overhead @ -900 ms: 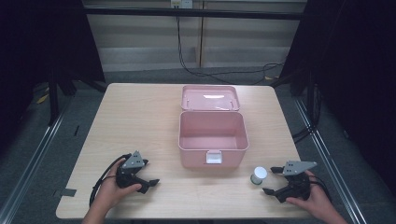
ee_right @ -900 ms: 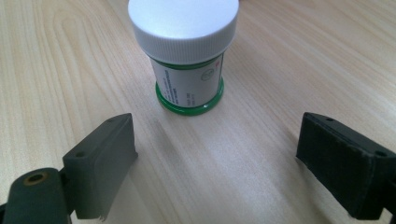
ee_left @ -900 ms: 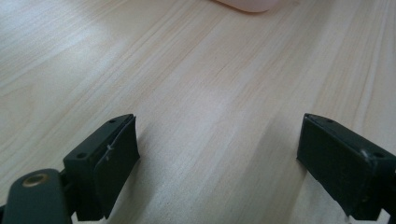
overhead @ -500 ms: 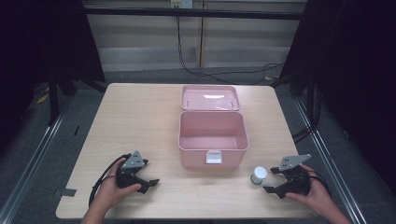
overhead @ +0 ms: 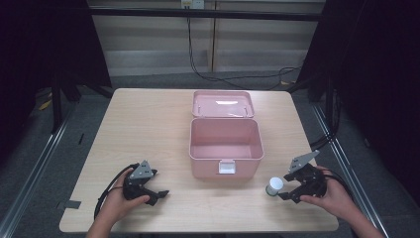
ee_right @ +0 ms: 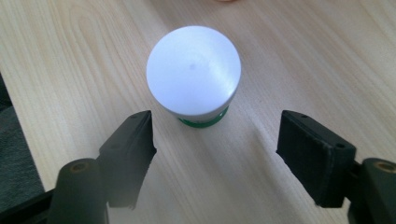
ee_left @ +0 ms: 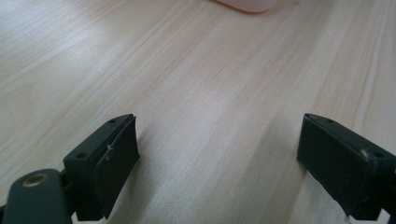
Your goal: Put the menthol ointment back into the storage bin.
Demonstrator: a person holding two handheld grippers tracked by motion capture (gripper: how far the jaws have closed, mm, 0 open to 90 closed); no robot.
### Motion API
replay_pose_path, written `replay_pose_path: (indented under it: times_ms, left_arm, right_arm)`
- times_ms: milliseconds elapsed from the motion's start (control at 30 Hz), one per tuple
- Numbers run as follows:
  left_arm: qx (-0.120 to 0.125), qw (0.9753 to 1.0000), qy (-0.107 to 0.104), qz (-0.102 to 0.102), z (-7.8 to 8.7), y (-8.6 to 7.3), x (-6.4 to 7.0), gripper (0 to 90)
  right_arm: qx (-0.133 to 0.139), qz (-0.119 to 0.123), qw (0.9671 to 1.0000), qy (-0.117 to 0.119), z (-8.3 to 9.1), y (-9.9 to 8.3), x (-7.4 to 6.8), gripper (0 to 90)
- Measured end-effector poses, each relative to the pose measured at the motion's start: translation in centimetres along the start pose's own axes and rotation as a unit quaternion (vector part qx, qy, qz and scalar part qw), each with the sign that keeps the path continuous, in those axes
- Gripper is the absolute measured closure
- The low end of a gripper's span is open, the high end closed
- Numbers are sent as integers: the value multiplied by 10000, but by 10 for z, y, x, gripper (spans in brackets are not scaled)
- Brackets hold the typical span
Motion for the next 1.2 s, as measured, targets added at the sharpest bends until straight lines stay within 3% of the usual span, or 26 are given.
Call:
replay_pose_path:
  times_ms: [167,433,933,1200]
  left_arm:
    - [0,10000,0,2,0,0,0,119]
    - [0,10000,1,1,0,0,0,119]
    - [-2,10000,0,1,0,0,0,119]
    - [-4,10000,-2,6,0,0,0,119]
  right_arm:
    - [-155,-85,9998,29,3,7,1,302]
    - [-407,-2,9990,162,-1,17,-4,342]
    - [-450,122,9987,217,-4,32,-8,491]
    - [-535,129,9982,233,-3,34,-7,503]
Point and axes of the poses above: each handheld gripper's, and its own axes: z roughly backward along the jaws, y roughly out of its top, x roughly to its right, the point moved 4 cm from there along -z, roughly forward along the jaws, and after that the axes turned 2 degrees about -y, right-handed, at the moved point
